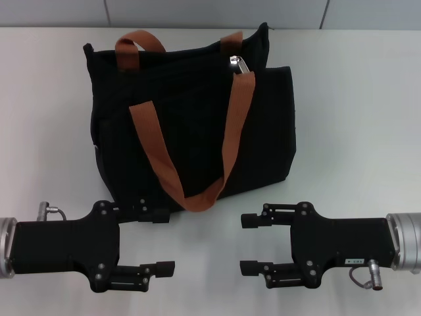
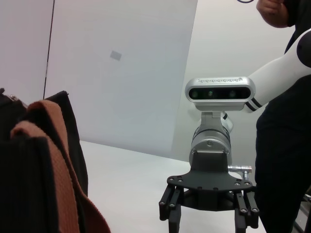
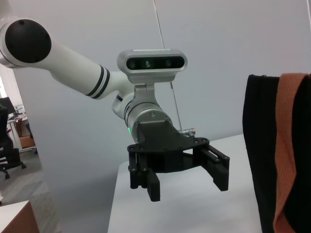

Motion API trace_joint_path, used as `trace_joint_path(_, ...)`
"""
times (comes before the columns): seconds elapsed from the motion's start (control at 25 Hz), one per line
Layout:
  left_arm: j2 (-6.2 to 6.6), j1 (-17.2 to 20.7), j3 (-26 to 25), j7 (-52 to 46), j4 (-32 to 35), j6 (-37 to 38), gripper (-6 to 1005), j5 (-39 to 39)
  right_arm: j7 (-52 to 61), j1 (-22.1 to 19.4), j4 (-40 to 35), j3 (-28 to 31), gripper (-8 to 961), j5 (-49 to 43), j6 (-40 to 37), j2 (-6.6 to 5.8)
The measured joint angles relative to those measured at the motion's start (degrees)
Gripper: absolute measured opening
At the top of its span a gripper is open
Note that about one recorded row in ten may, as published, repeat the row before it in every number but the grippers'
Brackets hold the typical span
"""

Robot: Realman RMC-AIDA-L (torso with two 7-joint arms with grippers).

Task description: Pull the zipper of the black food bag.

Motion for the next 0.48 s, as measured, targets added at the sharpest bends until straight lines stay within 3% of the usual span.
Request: trace_joint_path(0.48,-0.01,0.2,0.02,-0.01,0.0,-0.03,779,0.14,-0.06,0.23,0.03,0.0,711,0.01,-0.02,0.0)
